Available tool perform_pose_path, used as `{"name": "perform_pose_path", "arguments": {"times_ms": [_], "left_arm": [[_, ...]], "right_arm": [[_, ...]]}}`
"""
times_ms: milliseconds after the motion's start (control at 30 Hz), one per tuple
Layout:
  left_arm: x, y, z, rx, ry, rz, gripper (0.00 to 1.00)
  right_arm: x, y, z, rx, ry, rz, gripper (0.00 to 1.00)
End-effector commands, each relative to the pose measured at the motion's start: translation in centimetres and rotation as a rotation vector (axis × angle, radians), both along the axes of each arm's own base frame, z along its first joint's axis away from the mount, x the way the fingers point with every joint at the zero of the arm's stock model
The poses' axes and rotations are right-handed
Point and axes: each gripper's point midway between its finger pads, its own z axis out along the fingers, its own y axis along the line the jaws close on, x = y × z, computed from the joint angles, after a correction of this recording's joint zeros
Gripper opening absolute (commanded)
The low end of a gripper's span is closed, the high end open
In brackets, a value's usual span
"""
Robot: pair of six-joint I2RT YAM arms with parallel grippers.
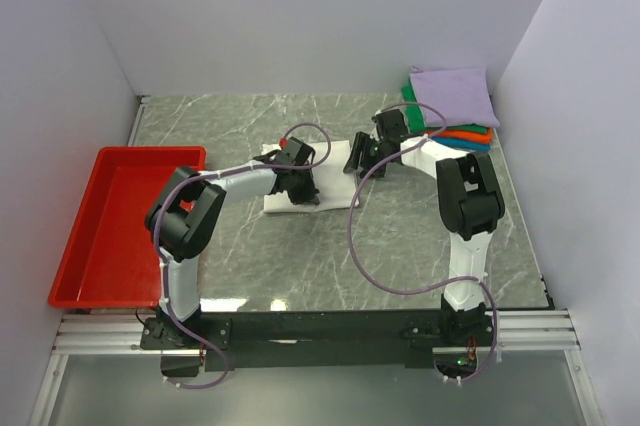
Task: Fold and stack the t-shirts
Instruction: Neatly place the folded tshirt to the corner
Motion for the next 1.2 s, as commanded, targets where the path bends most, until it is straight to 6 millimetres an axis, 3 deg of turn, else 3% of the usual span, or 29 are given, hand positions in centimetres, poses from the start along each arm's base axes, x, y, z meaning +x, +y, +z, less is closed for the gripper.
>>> {"name": "perform_pose_path", "arguments": {"times_ms": [0,167,333,400,467,500,533,600,667,700,733,767,833,867,900,1000,1167], "left_arm": [[0.9,-0.6,1.9,-0.012,-0.061,-0.012,0.01],[0.9,-0.9,4.5,-0.036,-0.094,-0.028,0.01],[0.7,-0.6,9.6,-0.071,-0.175,-0.054,0.01],[0.2,0.2,10.8,-0.058,-0.192,-0.058,0.01],[-0.3,1.1,13.4,-0.069,-0.246,-0.067,0.01],[-0.8,1.7,13.8,-0.064,-0.248,-0.068,0.01],[-1.2,2.3,15.6,-0.075,-0.286,-0.076,0.02],[-2.2,3.4,16.2,-0.060,-0.291,-0.085,0.02],[-3.0,4.6,17.8,-0.054,-0.330,-0.102,0.03],[-3.7,5.4,18.4,-0.045,-0.339,-0.105,0.02],[-4.0,5.9,18.7,-0.030,-0.355,-0.115,0.02],[-4.4,6.4,18.5,-0.021,-0.354,-0.120,0.02],[-5.3,7.4,19.5,-0.022,-0.387,-0.128,0.02],[-5.9,7.9,18.7,-0.012,-0.375,-0.133,0.02],[-6.2,8.4,19.4,-0.011,-0.402,-0.134,0.02],[-7.1,9.6,18.7,0.013,-0.402,-0.134,0.02],[-7.5,11.4,17.5,0.081,-0.406,-0.132,0.02]], "right_arm": [[1.0,-0.1,1.4,-0.042,-0.080,-0.010,0.64],[0.5,1.1,-0.4,-0.095,-0.025,0.001,0.57],[0.3,2.3,-1.7,-0.140,0.015,-0.007,0.43],[0.4,2.1,-2.0,-0.165,0.016,-0.023,0.31],[0.3,2.1,-2.3,-0.176,0.021,-0.030,0.18],[0.9,1.6,-2.4,-0.209,0.007,-0.052,0.12],[0.9,1.3,-2.3,-0.233,0.004,-0.050,0.01],[2.3,0.8,-1.3,-0.276,-0.040,-0.065,0.00],[3.5,-0.9,-0.5,-0.383,-0.078,-0.075,0.00],[5.3,-1.1,0.9,-0.414,-0.119,-0.087,0.00],[5.6,-2.6,1.2,-0.510,-0.123,-0.089,0.00],[7.4,-2.6,3.1,-0.517,-0.170,-0.089,0.00],[7.9,-4.3,2.1,-0.621,-0.131,-0.057,0.00],[8.5,-4.9,2.2,-0.653,-0.130,-0.058,0.00],[10.0,-5.6,2.5,-0.687,-0.148,-0.056,0.00],[11.6,-8.3,3.2,-0.834,-0.174,-0.069,0.00],[13.0,-10.8,6.9,-0.870,-0.243,-0.101,0.00]]}}
